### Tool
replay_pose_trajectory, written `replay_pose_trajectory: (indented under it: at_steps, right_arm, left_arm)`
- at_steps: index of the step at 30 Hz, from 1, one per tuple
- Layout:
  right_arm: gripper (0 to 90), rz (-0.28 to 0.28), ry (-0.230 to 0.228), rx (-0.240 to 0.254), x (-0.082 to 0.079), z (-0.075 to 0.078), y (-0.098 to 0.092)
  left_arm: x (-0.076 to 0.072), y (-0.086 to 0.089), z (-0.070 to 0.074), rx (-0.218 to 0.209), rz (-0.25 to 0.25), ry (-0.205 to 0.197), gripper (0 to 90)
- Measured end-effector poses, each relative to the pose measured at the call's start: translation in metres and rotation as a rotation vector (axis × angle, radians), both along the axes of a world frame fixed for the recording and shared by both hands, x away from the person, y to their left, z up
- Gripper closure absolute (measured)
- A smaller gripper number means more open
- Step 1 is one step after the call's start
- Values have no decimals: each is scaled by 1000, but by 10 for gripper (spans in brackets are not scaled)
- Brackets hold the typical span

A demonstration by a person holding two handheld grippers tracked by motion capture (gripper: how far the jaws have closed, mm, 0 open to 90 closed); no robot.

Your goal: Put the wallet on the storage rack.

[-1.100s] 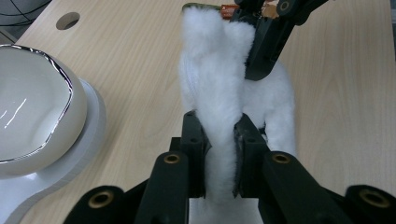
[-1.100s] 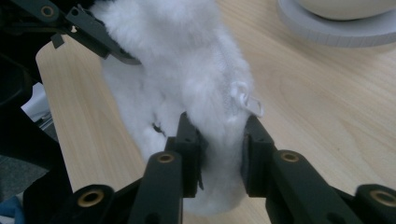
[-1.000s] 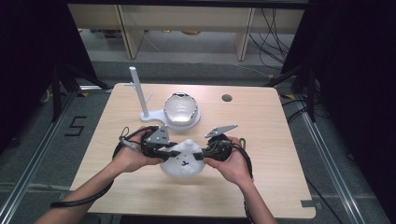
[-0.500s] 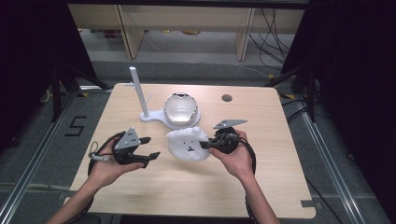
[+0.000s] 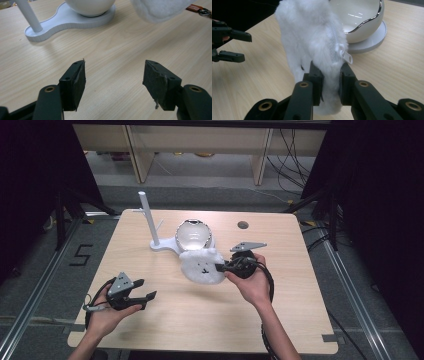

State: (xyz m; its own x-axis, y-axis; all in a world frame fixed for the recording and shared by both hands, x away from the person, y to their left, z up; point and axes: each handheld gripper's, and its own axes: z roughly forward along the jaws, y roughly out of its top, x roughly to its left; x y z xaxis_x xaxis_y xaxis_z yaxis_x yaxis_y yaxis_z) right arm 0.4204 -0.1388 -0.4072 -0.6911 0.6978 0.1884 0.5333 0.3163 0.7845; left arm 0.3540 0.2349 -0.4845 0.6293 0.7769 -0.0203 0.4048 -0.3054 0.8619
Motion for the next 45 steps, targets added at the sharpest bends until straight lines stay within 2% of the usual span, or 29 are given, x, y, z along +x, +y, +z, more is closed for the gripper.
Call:
replay_pose_trajectory:
  at_steps: [2, 3, 4, 6, 10, 13, 14, 15, 16, 17, 20, 24, 26, 28, 29, 30, 31, 33, 35, 39, 40, 45]
  right_arm:
    - [773, -15, 7, 13, 0, 2, 1]
    - [773, -12, -12, 5, 1, 4, 1]
    - [773, -23, -11, 15, 1, 4, 1]
    - [773, -30, -8, 6, 2, 7, 1]
    - [773, -46, -5, 24, 3, 9, 2]
    - [773, -35, -37, 29, 8, 12, 1]
    - [773, -33, -27, 35, 8, 13, 2]
    - [772, -35, -44, 30, 10, 13, 2]
    - [773, -38, -45, 23, 10, 15, 2]
    - [773, -47, -43, 41, 10, 15, 4]
    - [772, -37, -54, 43, 14, 18, 4]
    - [772, -48, -70, 33, 18, 21, 6]
    - [772, -52, -59, 49, 20, 21, 9]
    - [772, -39, -82, 42, 24, 21, 9]
    - [772, -54, -69, 55, 24, 21, 10]
    - [772, -40, -79, 48, 26, 21, 10]
    - [772, -57, -72, 45, 26, 22, 10]
    - [772, -53, -84, 43, 28, 22, 10]
    - [772, -60, -75, 68, 31, 23, 12]
    - [771, -69, -84, 67, 36, 23, 13]
    - [771, -74, -68, 76, 36, 24, 14]
    - [771, -82, -83, 80, 42, 24, 14]
  left_arm:
    - [0, 1, -4, -10, 6, 3, 341]
    - [0, 1, -8, -9, 4, 15, 341]
    - [0, 1, -10, -15, 15, 14, 341]
    - [0, 1, -13, -15, 20, 11, 341]
    - [0, 0, -17, -3, 26, 11, 341]
    - [-1, -1, -22, -3, 29, 10, 343]
    - [0, -1, -22, 1, 26, 10, 343]
    - [-1, -1, -22, 2, 31, 14, 343]
    - [-1, -1, -22, 2, 31, 14, 343]
    - [0, -1, -23, -5, 28, 12, 343]
    - [0, -1, -24, -6, 24, 13, 343]
    - [-1, -2, -25, -5, 27, 18, 343]
    - [0, -2, -25, -10, 23, 20, 343]
    - [0, -2, -25, -10, 23, 19, 343]
    - [0, -2, -25, -10, 23, 18, 343]
    - [0, -2, -25, -10, 23, 19, 343]
    - [0, -2, -25, -10, 23, 19, 343]
    - [0, -2, -25, -9, 23, 19, 343]
    - [0, -2, -25, -8, 23, 17, 343]
    - [0, -1, -25, -6, 21, 16, 343]
    - [0, -1, -25, -5, 22, 16, 343]
    - [0, -1, -24, -2, 23, 14, 343]
